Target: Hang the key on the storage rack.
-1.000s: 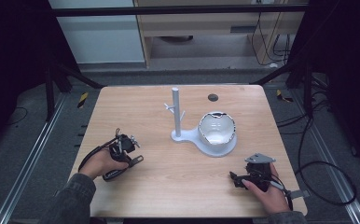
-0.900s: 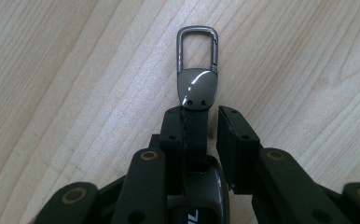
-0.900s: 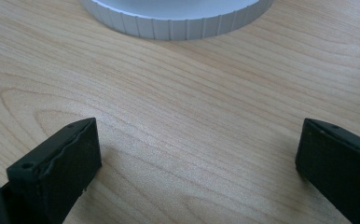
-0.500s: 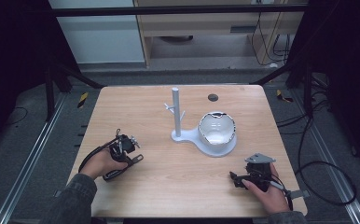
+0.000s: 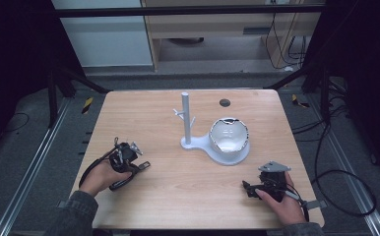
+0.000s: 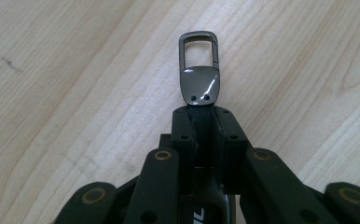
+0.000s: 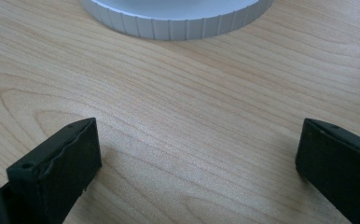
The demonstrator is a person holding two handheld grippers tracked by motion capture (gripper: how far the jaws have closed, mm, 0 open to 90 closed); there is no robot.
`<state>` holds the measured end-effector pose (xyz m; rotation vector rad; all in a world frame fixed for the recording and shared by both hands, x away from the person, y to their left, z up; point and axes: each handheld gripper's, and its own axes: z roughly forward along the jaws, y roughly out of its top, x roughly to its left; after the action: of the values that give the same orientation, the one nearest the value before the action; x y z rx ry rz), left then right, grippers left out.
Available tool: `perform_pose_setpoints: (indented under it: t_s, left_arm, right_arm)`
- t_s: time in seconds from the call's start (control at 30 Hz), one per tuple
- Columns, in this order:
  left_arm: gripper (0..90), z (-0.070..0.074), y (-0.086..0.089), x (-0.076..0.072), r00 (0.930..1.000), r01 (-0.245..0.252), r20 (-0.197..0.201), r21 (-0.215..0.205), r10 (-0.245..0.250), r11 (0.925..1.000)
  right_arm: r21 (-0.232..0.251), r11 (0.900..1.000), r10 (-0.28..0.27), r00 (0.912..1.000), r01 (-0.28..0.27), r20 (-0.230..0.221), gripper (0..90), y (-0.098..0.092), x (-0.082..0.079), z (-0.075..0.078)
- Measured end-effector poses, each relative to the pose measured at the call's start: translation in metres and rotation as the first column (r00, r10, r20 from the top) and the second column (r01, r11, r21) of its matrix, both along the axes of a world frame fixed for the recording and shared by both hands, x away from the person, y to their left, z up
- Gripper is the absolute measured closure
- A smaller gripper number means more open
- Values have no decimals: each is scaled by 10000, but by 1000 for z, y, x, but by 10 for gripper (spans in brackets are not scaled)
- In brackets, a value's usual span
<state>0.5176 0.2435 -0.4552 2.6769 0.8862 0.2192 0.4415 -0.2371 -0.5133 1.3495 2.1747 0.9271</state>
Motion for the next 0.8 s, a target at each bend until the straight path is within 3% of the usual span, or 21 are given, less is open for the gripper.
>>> perform_pose_setpoints:
  t_s: [0.27, 0.5, 0.63, 0.8]
  left_arm:
    - [799, 8, 12, -9, 9967, -362, 694, -746, 414, 9966]
    - [799, 11, 24, -14, 9926, -568, 989, -1309, 700, 9898]
    - [799, 16, 29, -21, 9868, -640, 1370, -1619, 866, 9847]
    - [800, 21, 36, -31, 9742, -791, 1936, -1875, 1158, 9791]
  right_arm:
    - [4, 10000, -4, 10000, 4, -2, 4, 0, 0, 0]
    - [4, 10000, -9, 10000, 9, -2, 4, 0, 0, 0]
    - [24, 10000, -28, 10000, 28, -15, 4, 0, 0, 0]
    - [25, 10000, -31, 10000, 31, -23, 4, 0, 0, 0]
